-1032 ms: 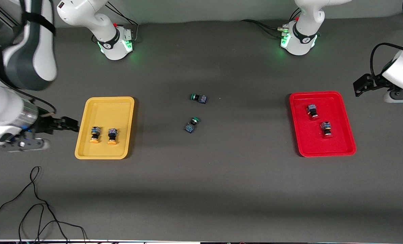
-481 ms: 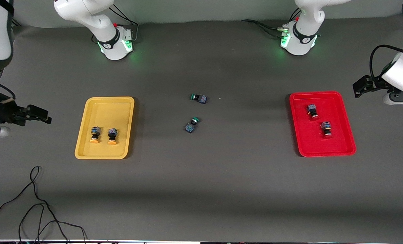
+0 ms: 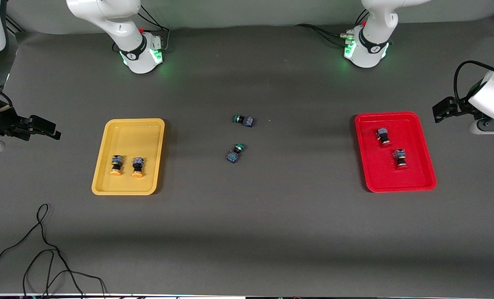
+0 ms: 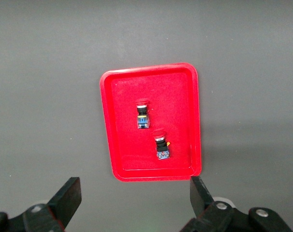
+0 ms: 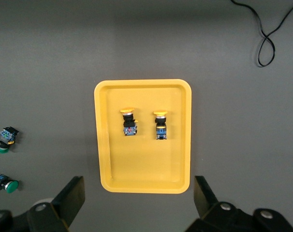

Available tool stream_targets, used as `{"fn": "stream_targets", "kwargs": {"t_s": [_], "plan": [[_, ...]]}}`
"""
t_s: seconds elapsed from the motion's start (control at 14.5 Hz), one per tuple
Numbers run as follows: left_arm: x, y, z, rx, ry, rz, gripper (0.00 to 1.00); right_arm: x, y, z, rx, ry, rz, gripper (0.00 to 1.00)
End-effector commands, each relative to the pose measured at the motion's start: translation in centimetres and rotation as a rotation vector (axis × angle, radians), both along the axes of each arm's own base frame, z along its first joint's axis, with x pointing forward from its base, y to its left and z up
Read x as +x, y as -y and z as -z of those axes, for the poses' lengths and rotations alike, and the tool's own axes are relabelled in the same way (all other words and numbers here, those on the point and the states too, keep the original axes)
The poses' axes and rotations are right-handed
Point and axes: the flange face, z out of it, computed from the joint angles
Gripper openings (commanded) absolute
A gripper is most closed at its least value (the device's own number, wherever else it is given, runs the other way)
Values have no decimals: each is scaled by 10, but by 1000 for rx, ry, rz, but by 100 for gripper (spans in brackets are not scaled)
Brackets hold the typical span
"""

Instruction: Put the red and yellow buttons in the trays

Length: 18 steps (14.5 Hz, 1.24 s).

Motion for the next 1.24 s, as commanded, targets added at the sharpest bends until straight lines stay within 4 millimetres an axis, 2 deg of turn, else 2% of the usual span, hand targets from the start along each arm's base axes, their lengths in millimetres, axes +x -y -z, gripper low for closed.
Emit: {"fn": "stream_targets", "kwargs": {"t_s": [0.0,0.07,0.28,0.48,0.62,0.96,1.17], "plan": [[4,-3,-1,-5,-17,2,100,-6,-2,-5,-29,16,17,100],[4,-4,-1,-5,-18,0,100,0,-1,-10,-34,22,17,100],[4,-6,0,-4,-25,-3,100,7,-1,-7,-50,15,10,100],[8,-7,3,-8,-28,-6,100,5,5,-3,-49,4,21,100],[11,-9,5,-9,-33,-8,100,3,0,-4,-47,-6,12,100],[7,-14,-5,-9,-65,-19,100,0,-3,-8,-62,-12,-1,100],[7,-19,4,-11,-101,-29,100,-2,0,-8,-80,-24,-10,100]]}}
